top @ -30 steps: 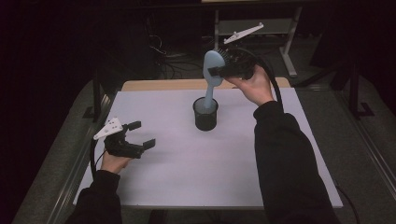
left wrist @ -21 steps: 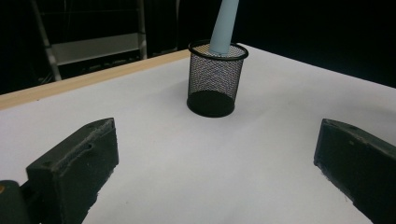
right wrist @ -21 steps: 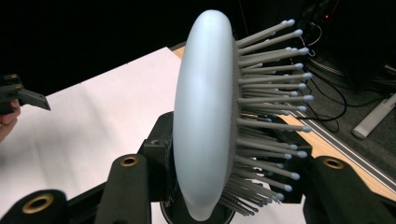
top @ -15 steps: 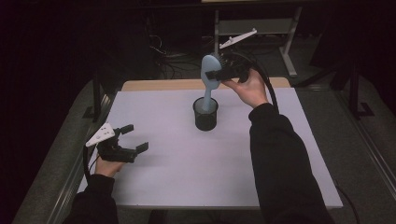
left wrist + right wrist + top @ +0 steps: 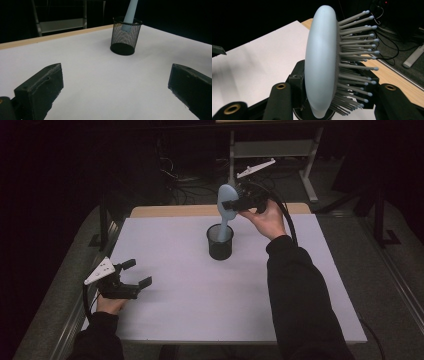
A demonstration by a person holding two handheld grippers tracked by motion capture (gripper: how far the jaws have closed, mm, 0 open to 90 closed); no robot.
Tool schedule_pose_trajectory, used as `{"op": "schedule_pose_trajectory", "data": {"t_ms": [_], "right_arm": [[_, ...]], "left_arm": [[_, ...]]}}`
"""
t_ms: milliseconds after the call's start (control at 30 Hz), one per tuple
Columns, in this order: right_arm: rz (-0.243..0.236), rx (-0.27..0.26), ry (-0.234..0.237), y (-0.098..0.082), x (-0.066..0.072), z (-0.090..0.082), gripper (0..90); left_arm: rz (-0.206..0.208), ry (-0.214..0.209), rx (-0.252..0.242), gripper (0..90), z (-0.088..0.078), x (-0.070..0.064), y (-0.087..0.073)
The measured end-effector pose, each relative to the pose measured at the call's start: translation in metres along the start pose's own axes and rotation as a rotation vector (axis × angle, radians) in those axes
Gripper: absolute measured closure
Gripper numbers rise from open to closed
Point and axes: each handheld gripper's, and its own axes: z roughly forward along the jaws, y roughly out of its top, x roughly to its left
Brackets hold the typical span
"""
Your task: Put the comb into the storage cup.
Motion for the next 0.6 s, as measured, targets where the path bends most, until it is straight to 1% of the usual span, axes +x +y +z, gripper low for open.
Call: {"op": "schedule_pose_trajectory", "data": {"t_ms": [233, 333, 600], "right_arm": [[0.011, 0.003, 0.008, -0.005, -0.002, 0.009, 49.9], [0.017, 0.010, 0.010, -0.009, -0.002, 0.014, 49.8], [0.037, 0.024, 0.017, -0.020, -0.004, 0.026, 49.7]], "left_arm": [[-0.003, 0.017, -0.011, 0.0, -0.004, 0.002, -0.005], [-0.022, 0.027, -0.016, 0.0, -0.004, 0.004, -0.007], [-0.018, 0.023, -0.011, 0.0, -0.005, 0.002, -0.008]]}}
